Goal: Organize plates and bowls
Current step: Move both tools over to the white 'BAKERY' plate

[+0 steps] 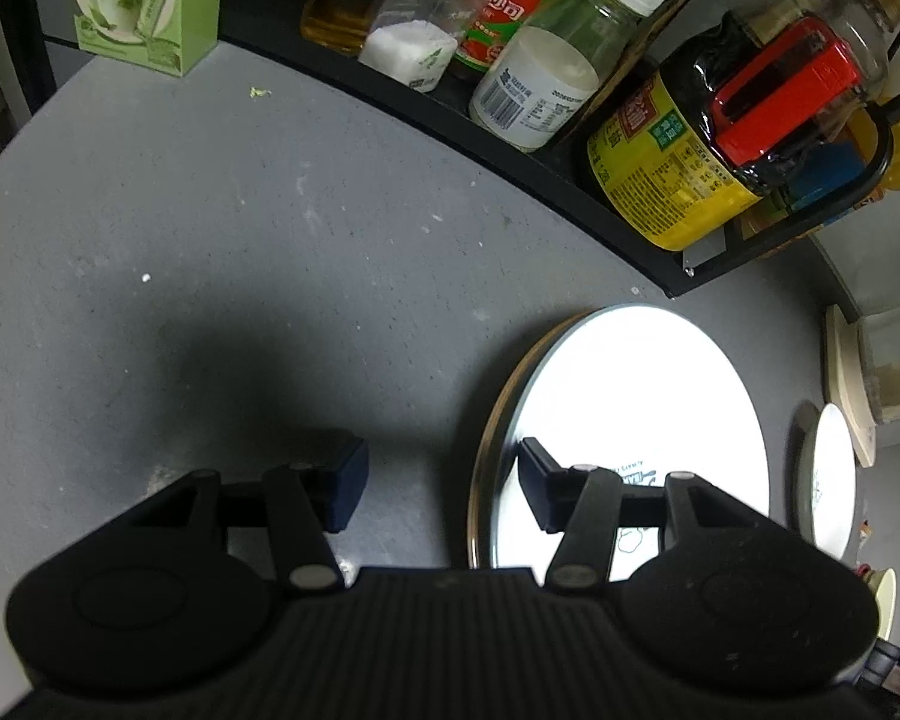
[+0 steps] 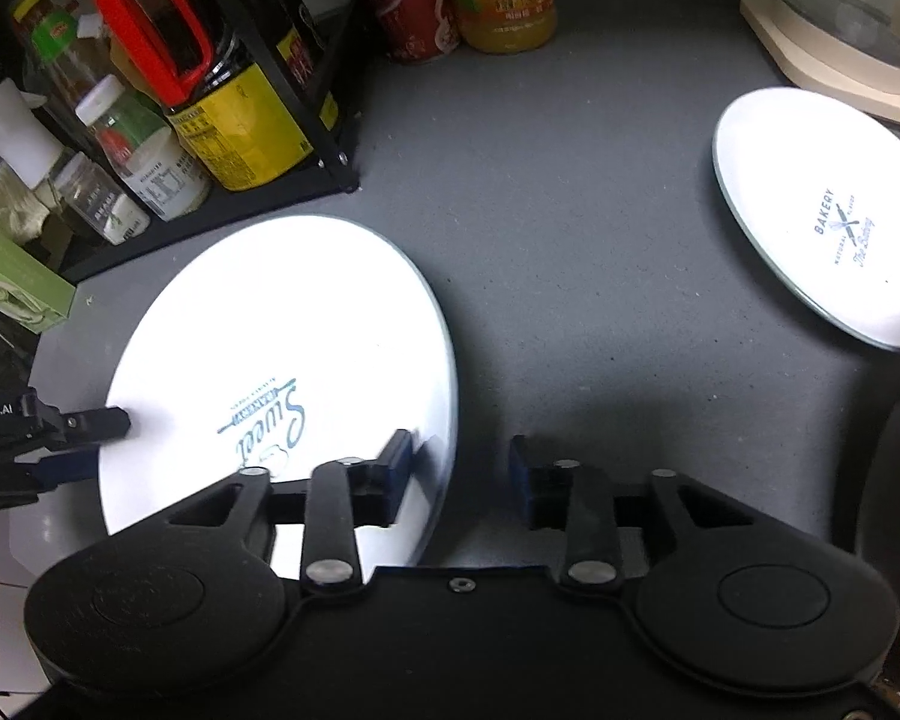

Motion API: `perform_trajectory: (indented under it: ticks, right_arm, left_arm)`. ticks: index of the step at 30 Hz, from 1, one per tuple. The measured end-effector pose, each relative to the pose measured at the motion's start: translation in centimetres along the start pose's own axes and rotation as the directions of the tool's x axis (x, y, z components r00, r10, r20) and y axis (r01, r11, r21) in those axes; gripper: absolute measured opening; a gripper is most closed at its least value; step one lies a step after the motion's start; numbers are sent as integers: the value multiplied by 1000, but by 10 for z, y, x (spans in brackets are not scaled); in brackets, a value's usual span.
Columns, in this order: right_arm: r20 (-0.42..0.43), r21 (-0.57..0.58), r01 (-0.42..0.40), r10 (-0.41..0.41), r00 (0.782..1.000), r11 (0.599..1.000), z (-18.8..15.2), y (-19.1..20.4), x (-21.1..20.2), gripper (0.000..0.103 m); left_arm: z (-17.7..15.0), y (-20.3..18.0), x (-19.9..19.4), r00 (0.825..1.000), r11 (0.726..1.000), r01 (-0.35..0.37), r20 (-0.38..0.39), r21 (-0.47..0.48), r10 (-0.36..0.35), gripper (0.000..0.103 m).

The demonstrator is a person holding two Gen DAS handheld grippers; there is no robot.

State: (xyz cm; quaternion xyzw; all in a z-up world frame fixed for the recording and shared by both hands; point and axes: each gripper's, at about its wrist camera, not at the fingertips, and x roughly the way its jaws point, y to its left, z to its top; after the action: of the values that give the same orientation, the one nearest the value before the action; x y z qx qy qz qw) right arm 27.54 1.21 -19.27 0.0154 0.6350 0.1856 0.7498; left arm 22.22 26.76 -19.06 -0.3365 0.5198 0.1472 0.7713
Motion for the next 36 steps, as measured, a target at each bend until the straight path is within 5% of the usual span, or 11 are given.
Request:
perform_trajectory:
  ticks: [5, 10, 16, 36]
  right_arm:
    - [-16, -23, -7, 7, 1000, 1000, 0, 4, -7, 45]
    - [-7, -25, -63, 62, 998, 998, 0, 3, -26, 73]
    - [26, -60, -60, 61, 998, 996, 7, 1, -50, 102]
    - [71, -63, -36, 41, 997, 997, 41, -44, -96, 103]
  left_arm:
    - [-1, -13, -6, 999, 998, -39, -3, 38, 39, 53]
    - [-1, -25, -18, 1000, 999, -26, -11, 41, 27, 54]
    - [2, -47, -32, 1000, 995, -7, -6, 96, 8, 70]
    - [4, -132, -49, 999, 974, -39, 6, 222, 38, 101]
